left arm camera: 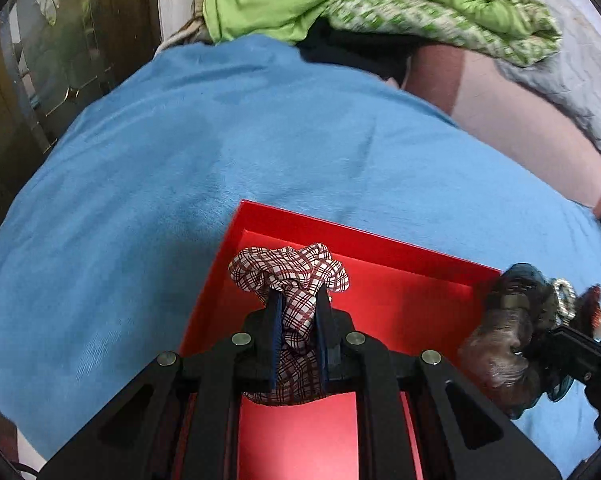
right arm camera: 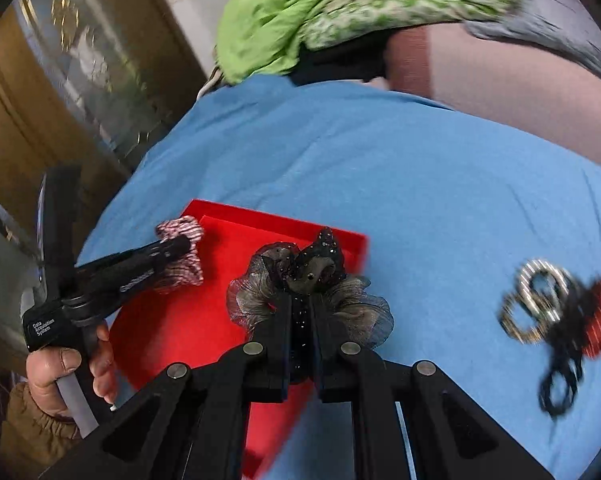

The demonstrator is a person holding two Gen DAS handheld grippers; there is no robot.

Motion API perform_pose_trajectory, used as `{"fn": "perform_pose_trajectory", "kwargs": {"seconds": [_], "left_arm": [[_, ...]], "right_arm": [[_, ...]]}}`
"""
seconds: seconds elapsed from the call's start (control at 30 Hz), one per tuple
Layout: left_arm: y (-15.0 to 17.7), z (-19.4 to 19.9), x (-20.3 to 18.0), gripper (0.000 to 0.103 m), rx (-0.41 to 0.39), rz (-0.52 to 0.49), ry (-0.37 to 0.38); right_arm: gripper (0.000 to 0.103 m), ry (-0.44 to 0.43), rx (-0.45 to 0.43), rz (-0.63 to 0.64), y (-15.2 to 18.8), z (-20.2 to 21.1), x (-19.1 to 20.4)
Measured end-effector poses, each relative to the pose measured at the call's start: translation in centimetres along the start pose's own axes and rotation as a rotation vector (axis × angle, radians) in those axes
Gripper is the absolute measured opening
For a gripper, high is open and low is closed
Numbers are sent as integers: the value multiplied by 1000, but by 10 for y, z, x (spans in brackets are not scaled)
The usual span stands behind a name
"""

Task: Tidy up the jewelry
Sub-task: 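Carry both scrunchies into the red tray and open both tools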

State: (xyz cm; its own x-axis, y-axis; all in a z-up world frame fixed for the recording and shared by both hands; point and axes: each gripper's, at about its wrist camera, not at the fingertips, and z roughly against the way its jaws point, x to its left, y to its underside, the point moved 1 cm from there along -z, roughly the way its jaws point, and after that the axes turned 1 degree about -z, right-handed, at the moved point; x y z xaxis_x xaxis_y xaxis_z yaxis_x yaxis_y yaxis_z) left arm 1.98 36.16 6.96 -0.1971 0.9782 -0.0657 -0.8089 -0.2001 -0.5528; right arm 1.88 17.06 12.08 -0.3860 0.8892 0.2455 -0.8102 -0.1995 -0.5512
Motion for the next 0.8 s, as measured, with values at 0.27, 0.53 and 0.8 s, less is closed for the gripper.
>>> {"fn": "perform_pose_trajectory", "kwargs": {"seconds": [0.27, 0.53, 0.8], "left_arm": [[-5, -19, 9, 39, 13, 32, 40], [-3, 29, 10, 43, -51, 96, 72], [32, 92, -14, 56, -119, 90, 28]], "right_arm": [[14, -6, 42, 16, -17, -59, 8], [56, 15, -30, 27, -13, -21, 5], [64, 46, -70, 9, 44, 44, -14]]}}
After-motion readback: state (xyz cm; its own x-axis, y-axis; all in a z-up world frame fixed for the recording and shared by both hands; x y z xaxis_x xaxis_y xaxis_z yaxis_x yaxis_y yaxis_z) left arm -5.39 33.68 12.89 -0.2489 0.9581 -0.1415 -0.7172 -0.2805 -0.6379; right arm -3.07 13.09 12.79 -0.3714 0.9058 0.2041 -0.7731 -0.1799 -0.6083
